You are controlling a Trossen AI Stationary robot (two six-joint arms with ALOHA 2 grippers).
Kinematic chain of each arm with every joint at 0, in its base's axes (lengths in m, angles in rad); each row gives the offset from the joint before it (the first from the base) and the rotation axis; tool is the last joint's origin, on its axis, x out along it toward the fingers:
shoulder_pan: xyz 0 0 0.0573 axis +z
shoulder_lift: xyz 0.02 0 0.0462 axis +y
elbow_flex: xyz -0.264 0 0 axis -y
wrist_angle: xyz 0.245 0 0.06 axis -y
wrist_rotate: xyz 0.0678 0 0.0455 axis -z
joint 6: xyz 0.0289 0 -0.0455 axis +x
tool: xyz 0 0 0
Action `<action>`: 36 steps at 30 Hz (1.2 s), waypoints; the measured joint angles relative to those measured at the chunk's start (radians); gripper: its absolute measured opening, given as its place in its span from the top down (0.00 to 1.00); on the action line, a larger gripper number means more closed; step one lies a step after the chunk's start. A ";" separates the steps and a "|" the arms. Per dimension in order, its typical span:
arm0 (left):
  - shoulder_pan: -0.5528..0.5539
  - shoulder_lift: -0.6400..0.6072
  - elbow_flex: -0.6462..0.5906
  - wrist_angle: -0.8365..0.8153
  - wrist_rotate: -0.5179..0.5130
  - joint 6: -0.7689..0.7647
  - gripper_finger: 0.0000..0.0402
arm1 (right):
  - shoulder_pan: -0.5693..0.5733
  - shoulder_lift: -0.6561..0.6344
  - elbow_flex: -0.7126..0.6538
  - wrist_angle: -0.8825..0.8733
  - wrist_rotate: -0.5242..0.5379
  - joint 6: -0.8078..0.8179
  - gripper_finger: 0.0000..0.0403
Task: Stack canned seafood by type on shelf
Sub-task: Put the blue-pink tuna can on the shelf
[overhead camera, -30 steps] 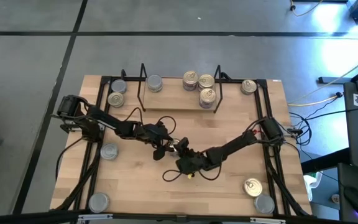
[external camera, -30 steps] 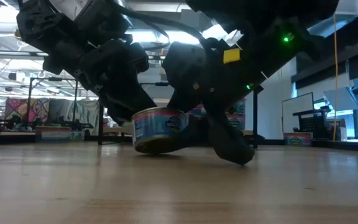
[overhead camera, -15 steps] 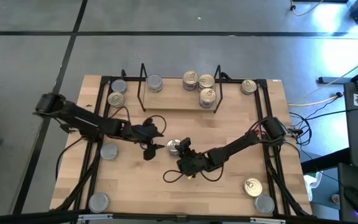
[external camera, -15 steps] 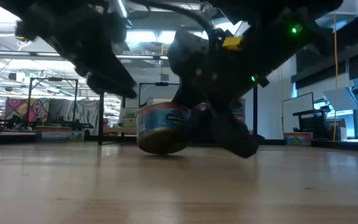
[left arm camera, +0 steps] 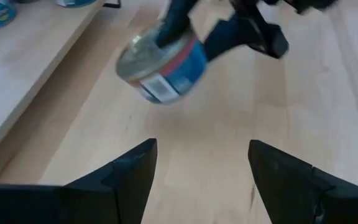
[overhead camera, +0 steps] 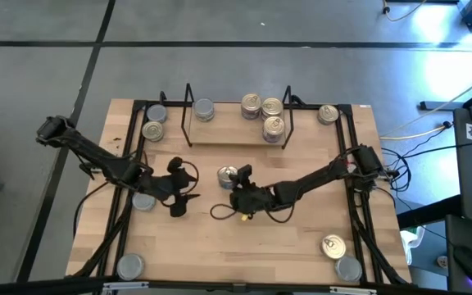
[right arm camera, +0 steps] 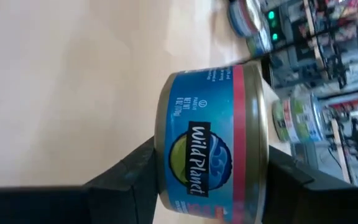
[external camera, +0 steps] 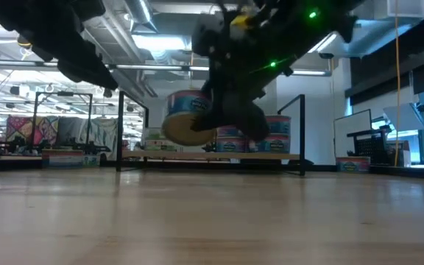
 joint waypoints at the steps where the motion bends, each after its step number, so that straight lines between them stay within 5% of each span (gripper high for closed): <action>1: -0.008 0.002 0.000 -0.005 -0.014 -0.001 0.37 | -0.011 0.000 0.004 -0.011 0.003 0.000 0.51; 6: -0.028 0.016 0.000 0.009 -0.166 -0.053 0.37 | -0.067 -0.002 0.102 -0.183 0.103 -0.045 0.52; 15: -0.062 0.021 -0.065 0.025 -0.178 -0.071 0.37 | -0.233 -0.004 0.233 -0.486 0.086 0.088 0.52; 36: -0.031 0.019 -0.094 0.032 -0.179 -0.086 0.37 | -0.441 -0.001 0.197 -0.540 -0.082 0.217 0.51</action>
